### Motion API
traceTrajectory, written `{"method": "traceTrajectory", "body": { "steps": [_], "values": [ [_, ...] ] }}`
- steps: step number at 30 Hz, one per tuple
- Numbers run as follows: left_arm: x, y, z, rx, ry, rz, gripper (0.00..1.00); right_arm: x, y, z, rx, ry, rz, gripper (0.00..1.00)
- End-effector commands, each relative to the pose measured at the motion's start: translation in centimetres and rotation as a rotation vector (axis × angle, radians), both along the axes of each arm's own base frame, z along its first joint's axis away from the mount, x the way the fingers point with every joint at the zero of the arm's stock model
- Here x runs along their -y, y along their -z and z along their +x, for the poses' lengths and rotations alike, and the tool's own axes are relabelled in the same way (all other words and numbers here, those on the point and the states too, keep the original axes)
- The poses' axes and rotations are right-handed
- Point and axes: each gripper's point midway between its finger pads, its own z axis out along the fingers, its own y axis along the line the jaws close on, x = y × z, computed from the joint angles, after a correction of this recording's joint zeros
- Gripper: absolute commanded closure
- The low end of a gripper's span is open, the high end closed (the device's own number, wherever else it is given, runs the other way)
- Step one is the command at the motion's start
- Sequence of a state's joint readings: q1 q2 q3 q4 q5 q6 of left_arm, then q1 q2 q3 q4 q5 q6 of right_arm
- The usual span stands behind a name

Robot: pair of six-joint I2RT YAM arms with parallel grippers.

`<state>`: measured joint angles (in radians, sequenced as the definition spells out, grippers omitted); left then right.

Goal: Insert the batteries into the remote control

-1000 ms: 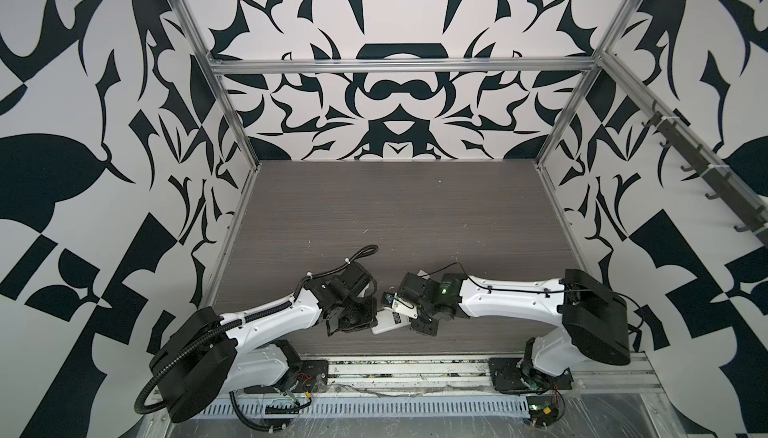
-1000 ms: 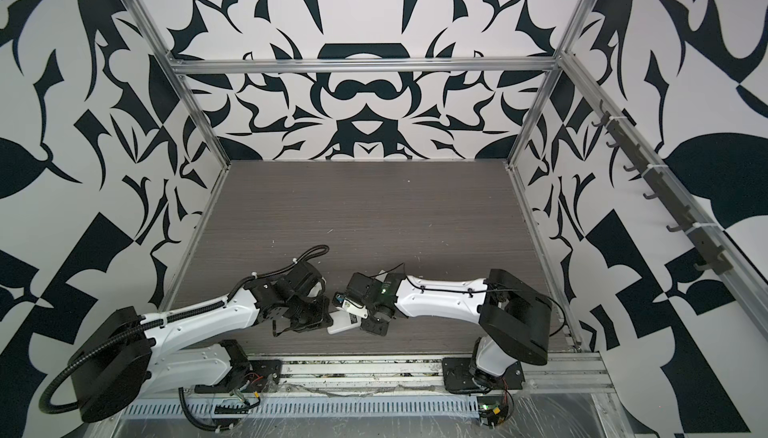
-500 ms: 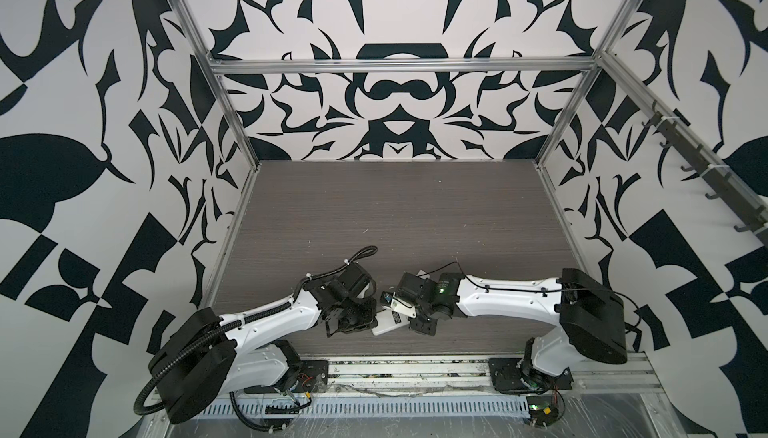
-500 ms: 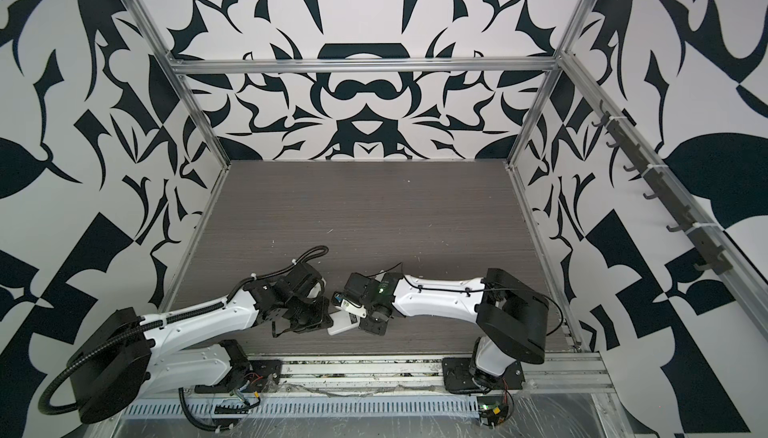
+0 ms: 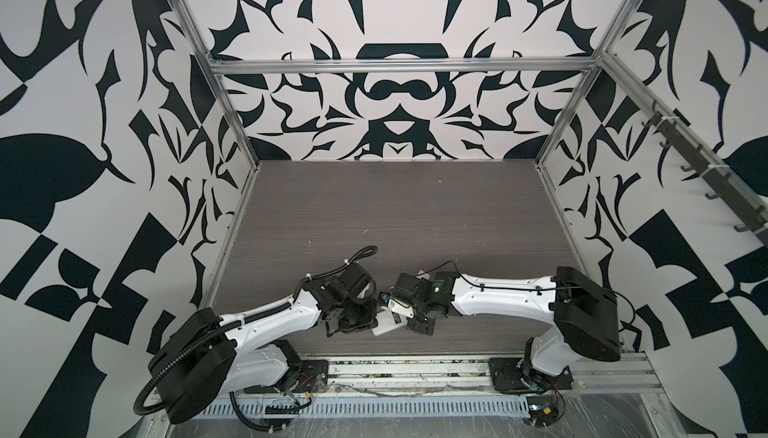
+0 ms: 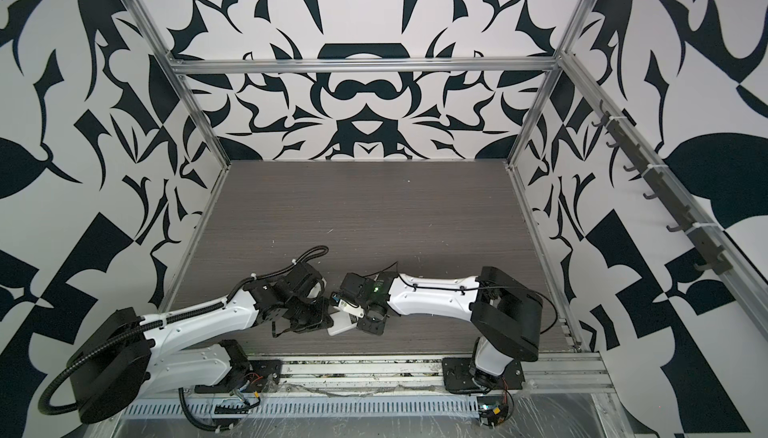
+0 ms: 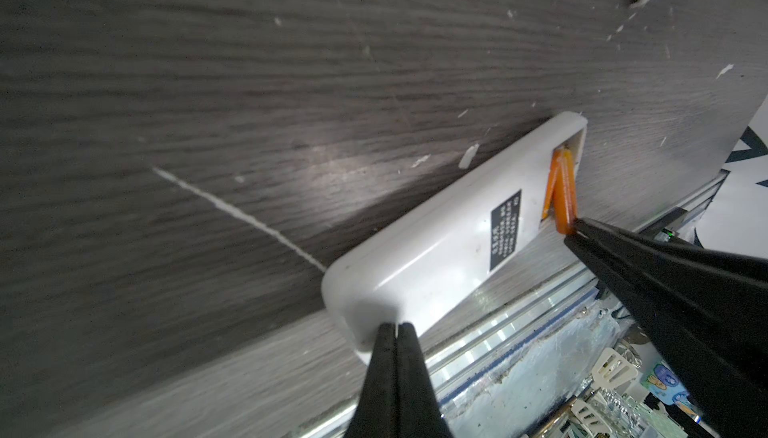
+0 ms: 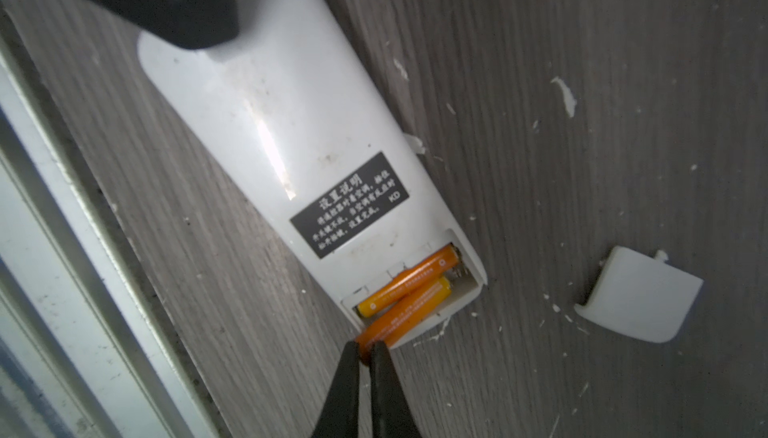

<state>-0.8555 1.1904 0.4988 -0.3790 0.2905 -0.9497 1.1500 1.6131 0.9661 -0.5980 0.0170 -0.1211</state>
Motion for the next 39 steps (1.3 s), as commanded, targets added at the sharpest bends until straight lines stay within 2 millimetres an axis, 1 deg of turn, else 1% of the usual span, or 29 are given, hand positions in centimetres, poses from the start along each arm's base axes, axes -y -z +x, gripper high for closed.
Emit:
{"method": "traceTrajectory", "body": {
  "steps": [1, 7, 15, 21, 26, 39],
  "values": [
    [-1.4, 1.2, -0.5, -0.019, -0.012, 0.058, 1.00, 0.1, 0.4, 1.5, 0.054, 0.073, -0.008, 0.90],
    [-1.3, 1.1, -0.4, -0.011, -0.007, 0.053, 1.00, 0.5, 0.2, 1.4, 0.051, 0.093, -0.014, 0.90],
    [-1.4, 1.1, -0.4, -0.010, -0.008, 0.053, 1.00, 1.0, 0.7, 1.1, 0.037, 0.085, -0.037, 0.90],
    [-1.4, 1.2, -0.4, -0.014, -0.007, 0.056, 1.00, 0.9, 0.6, 1.2, 0.039, 0.077, -0.043, 0.90],
    [-1.4, 1.2, -0.4, -0.012, -0.008, 0.052, 1.00, 1.3, 0.9, 1.1, 0.042, 0.076, -0.055, 0.90],
    [-1.5, 1.2, -0.5, -0.013, -0.010, 0.048, 1.00, 1.3, 1.5, 2.0, 0.039, 0.099, -0.093, 0.91]
  ]
}}
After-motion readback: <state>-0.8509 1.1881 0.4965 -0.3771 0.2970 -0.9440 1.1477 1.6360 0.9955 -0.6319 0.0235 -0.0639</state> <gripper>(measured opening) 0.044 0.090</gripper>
